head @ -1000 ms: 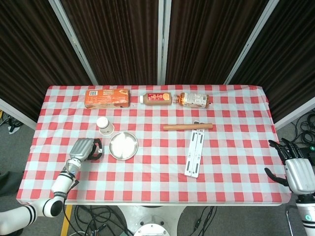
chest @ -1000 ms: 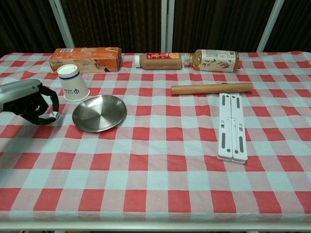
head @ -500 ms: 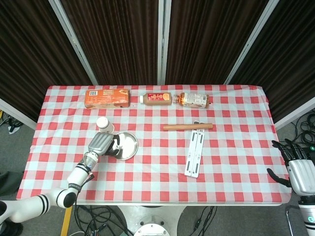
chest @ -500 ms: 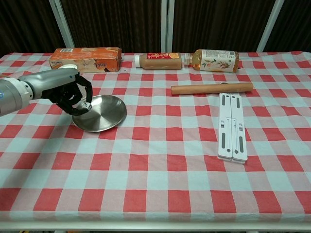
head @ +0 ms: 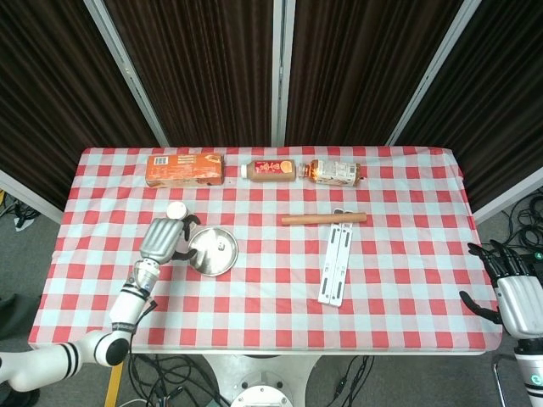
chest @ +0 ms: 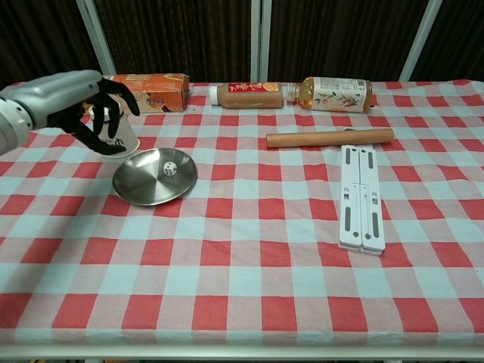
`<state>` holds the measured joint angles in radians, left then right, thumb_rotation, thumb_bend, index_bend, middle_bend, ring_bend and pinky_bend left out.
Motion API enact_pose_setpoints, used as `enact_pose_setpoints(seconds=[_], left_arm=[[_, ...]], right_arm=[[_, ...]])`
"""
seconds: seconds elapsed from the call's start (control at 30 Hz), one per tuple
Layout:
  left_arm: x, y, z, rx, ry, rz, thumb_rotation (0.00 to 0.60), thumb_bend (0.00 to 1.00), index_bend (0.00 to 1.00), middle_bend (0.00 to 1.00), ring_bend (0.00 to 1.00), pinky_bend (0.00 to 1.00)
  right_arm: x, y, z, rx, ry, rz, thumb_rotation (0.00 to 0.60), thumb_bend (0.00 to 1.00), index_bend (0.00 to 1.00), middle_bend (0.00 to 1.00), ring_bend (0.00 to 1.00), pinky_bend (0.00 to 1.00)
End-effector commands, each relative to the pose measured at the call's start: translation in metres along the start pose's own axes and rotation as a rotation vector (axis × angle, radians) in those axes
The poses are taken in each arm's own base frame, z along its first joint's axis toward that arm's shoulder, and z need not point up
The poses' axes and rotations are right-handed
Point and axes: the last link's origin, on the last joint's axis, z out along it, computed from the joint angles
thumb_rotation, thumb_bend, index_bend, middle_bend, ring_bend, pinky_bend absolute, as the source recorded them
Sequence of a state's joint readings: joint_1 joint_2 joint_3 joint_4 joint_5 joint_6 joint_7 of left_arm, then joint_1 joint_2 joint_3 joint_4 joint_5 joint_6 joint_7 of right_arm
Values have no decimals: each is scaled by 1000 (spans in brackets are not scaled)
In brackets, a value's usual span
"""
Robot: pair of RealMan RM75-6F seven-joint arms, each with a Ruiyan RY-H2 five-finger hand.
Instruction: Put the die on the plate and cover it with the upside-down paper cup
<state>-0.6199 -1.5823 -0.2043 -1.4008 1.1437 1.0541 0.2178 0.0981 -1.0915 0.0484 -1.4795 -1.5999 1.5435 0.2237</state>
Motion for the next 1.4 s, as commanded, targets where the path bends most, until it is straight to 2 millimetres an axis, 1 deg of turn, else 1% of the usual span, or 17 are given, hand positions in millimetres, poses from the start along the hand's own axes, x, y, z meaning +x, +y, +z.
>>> enact_pose_setpoints(seconds=[0.03,0.17,0.23,0.3,0.33,0.37,0.4,0.47,0.57,0.73,0.87,1.07,1.2,1.4], left_arm=[[13,-20,-8,42,56,-37,600,191,311,515,489,757],[10,-45,-5,115,55,-141,600,190,328,488,457,704],[6,-54,0,147,38,-192,600,189,329,450,410,636],[1,-64,7,178,11,-237,600,188,314,358,300,451],[-1,-69,12,195,-1,-257,600,184,299,316,252,378],[-2,-72,16,205,0,-285,600,178,280,278,213,319],[-3,-74,20,213,2,-321,600,169,262,254,190,286],[-6,-76,28,221,1,-396,600,163,252,241,175,270],[-10,-75,39,206,-10,-457,600,160,247,235,169,265],[-16,-71,53,179,-39,-445,600,144,247,235,169,251],[-23,-63,62,157,-84,-450,600,143,247,235,169,249],[-29,-55,69,138,-100,-451,600,144,248,237,169,249],[-30,-57,71,146,-97,-453,600,144,250,243,169,249],[-27,-66,70,173,-66,-489,600,144,260,250,169,249]], right_arm=[[0,0,0,3,1,-2,600,127,122,248,82,138],[0,1,0,-1,0,-1,600,128,122,247,82,138],[0,1,0,-2,-1,-1,600,128,122,247,82,140],[0,0,0,-2,-3,-4,600,128,122,247,82,140],[0,0,0,0,-3,-5,600,128,122,247,82,140],[1,0,1,1,-2,-6,600,128,122,247,82,140],[1,-1,1,1,-2,-8,600,128,122,247,82,140],[1,-1,1,-1,-1,-10,600,128,122,247,82,140],[1,-2,1,-5,-4,-13,600,129,122,247,82,140],[1,-3,2,-10,-7,-17,600,129,122,247,82,140],[1,-3,2,-16,-9,-21,600,129,122,247,82,140],[0,-3,3,-23,-14,-22,600,129,122,247,82,140],[0,-3,3,-26,-15,-24,600,128,123,247,82,140],[-2,-3,4,-28,-20,-24,600,129,122,248,82,140]])
